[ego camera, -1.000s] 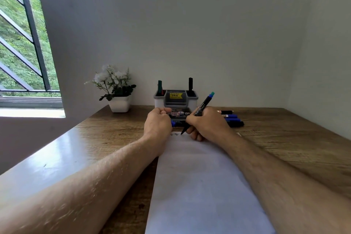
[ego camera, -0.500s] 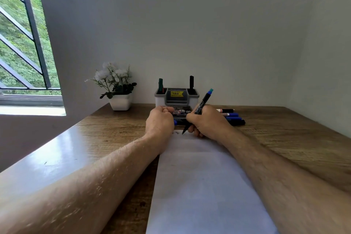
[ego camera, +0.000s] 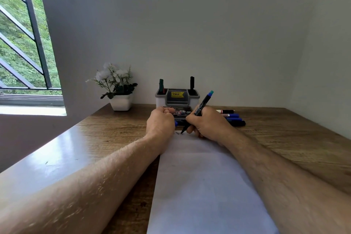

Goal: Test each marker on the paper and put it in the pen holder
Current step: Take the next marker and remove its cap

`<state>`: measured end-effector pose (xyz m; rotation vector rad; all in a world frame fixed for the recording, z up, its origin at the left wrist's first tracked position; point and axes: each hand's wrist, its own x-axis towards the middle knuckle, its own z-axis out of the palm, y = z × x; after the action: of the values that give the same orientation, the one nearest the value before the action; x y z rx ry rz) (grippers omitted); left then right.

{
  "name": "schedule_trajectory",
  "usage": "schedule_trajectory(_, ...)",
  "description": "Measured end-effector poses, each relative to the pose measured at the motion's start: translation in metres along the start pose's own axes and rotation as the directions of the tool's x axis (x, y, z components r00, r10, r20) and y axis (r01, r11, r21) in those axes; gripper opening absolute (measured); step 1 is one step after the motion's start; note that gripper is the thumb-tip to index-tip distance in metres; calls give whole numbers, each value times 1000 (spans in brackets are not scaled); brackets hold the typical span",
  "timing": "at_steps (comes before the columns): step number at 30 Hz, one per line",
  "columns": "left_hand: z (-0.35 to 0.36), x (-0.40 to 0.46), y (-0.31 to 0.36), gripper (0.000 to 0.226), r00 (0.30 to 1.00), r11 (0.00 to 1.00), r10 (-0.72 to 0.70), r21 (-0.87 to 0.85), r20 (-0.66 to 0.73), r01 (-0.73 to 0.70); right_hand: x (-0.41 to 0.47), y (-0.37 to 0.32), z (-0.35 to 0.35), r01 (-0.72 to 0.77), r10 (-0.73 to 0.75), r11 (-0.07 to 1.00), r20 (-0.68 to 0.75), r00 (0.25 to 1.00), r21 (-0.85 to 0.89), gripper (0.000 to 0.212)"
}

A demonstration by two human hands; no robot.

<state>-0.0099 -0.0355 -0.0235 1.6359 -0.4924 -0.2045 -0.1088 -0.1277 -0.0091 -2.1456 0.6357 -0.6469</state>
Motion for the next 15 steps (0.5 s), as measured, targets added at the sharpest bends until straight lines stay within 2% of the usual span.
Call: schedule_trajectory(15, 0, 0, 0, 28, 1000, 1000, -14, -2, -6, 14, 2, 0, 0, -12, 13, 1000, -52, 999, 21, 16)
